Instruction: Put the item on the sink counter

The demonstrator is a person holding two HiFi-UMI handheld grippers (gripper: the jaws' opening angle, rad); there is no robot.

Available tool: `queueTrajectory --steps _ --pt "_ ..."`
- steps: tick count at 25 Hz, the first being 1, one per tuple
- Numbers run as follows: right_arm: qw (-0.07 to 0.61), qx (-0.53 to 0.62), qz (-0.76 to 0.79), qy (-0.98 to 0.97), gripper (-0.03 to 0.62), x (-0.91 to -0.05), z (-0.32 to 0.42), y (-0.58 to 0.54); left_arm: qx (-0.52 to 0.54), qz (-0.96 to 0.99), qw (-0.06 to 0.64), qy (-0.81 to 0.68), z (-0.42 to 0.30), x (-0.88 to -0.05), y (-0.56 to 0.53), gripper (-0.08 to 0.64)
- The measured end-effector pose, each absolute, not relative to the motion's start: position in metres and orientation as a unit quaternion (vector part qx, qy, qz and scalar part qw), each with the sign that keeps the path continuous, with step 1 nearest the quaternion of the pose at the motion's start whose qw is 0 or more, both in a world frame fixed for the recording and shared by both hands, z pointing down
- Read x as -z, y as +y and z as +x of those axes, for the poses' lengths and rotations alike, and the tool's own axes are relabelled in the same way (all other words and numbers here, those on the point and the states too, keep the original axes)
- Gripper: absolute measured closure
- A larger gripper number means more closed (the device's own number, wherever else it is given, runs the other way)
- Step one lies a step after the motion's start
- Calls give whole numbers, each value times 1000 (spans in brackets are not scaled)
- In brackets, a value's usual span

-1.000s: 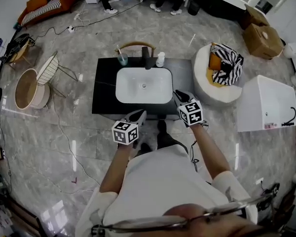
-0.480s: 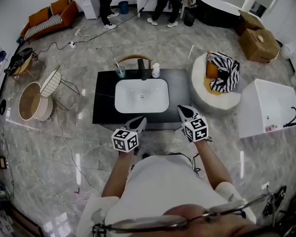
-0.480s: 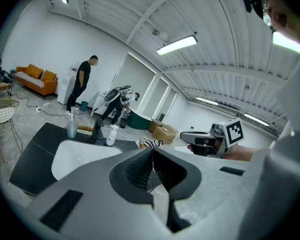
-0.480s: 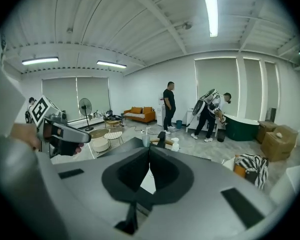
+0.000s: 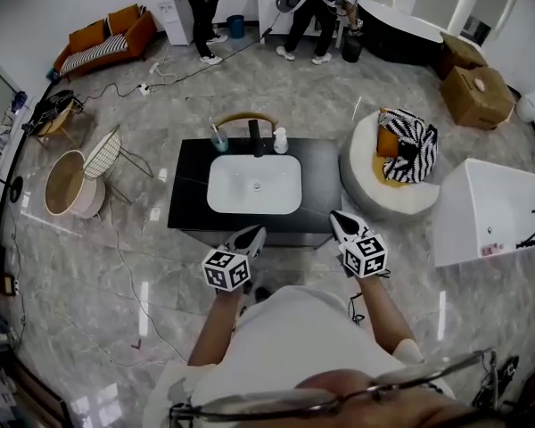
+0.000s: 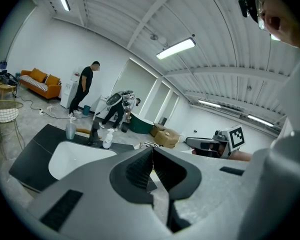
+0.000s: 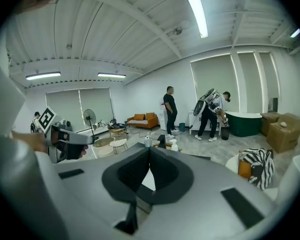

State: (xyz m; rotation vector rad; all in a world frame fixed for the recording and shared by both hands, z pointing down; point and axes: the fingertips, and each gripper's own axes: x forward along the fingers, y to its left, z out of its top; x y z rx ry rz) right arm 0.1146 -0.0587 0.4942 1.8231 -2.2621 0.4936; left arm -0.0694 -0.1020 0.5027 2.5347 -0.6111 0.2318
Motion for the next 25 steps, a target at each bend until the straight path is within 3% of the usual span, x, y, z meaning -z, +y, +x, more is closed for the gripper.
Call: queueTrajectory --steps 25 --pt "83 -157 598 -782 586 -484 131 -42 -66 938 235 -247 -50 -487 -88 554"
